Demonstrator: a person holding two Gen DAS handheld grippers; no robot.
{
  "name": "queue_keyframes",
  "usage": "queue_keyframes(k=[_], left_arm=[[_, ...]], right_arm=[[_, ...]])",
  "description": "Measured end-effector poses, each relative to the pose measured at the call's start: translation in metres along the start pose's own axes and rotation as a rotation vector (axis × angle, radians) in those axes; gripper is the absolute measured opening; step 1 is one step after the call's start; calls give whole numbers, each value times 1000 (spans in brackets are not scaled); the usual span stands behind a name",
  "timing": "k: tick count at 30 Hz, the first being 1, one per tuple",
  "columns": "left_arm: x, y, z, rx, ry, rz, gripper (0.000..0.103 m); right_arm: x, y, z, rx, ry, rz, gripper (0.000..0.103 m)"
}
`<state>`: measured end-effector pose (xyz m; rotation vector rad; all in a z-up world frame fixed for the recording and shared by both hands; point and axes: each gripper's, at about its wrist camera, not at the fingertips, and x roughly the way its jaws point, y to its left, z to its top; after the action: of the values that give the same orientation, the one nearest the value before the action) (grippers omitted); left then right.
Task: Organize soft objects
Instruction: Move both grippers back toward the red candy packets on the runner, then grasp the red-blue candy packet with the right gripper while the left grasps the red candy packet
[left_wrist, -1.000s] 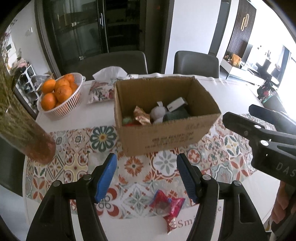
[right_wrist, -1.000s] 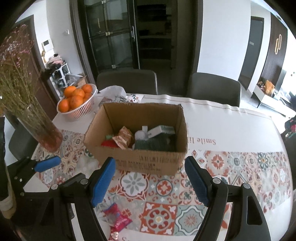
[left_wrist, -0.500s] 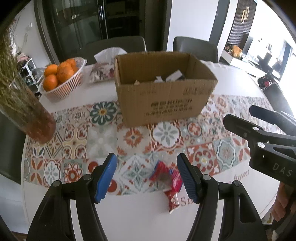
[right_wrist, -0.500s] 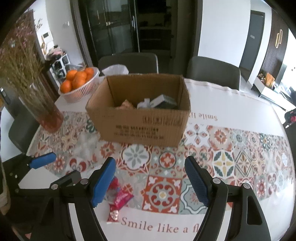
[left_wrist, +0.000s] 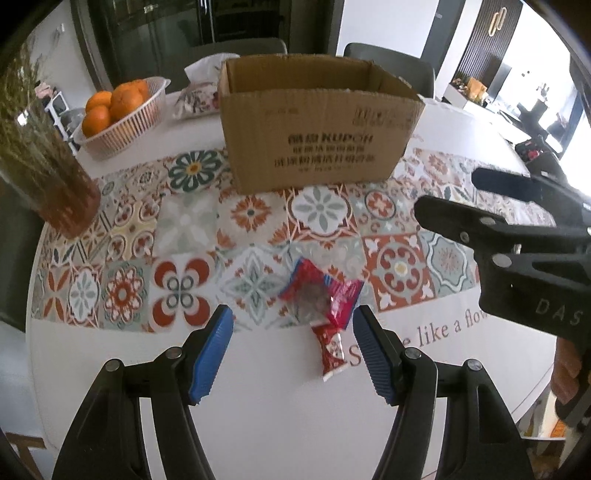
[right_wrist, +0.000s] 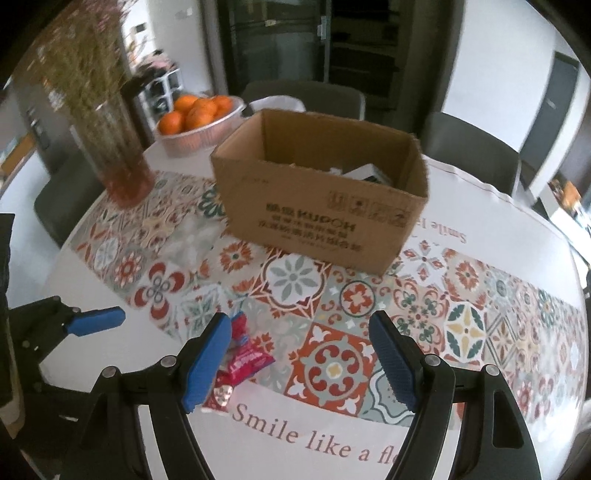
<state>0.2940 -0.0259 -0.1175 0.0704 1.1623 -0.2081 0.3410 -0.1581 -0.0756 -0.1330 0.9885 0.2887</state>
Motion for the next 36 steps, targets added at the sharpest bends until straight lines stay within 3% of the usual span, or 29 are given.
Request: queue_keyframes(k=[7,15,24,29,36], left_arm=[[18,-5,-26,-57,39,-14,63],[39,-12,-49,-105,25,-35,61],[67,-14,-59,-172,50,-71,57],[75,-14,-61,-187,33,-66,56],[88,-20,-62,-165,38,-31,54]], right_arm=[[18,13,-11,-101,34,60,78],[48,20,-25,-160,93,137,77],[83,22,-28,-185,154,196,76],[100,24,-30,-183,177,240,76],[120,30,-30,-194,209,235,75]])
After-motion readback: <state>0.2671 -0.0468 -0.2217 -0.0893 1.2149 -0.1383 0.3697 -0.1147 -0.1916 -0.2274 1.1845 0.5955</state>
